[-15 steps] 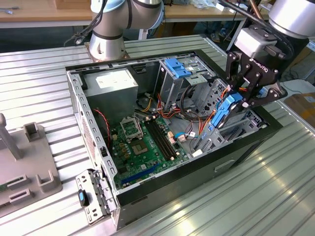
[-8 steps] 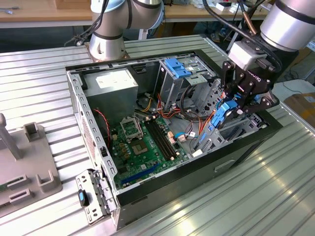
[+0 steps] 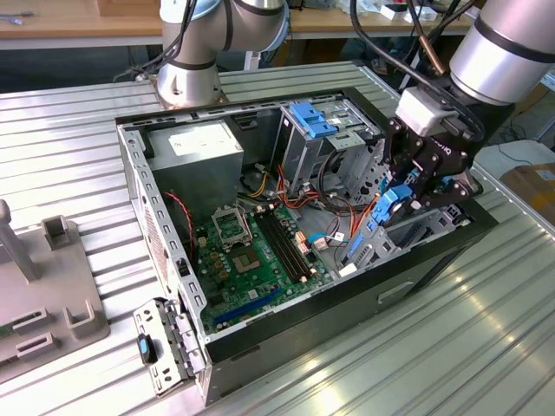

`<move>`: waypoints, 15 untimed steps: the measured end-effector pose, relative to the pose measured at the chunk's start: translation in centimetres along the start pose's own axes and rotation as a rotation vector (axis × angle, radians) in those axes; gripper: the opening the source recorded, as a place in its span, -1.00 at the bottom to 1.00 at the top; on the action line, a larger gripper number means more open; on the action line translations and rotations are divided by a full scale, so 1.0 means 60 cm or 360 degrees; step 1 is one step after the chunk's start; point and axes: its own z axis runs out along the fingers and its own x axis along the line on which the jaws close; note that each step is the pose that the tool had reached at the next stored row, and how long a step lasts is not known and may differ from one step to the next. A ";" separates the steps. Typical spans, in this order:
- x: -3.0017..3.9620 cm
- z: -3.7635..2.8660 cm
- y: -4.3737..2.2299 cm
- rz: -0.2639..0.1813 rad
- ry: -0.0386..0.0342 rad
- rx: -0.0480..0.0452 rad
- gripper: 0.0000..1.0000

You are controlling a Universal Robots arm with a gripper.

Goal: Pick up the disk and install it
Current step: 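Insert the disk into the insertion slot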

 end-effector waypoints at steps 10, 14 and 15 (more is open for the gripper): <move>0.002 0.022 0.000 0.0000 0.0000 0.0000 -0.26; 0.002 0.035 0.000 0.0000 0.0002 0.0000 -0.26; 0.002 0.037 0.000 0.0000 0.0003 0.0000 -0.26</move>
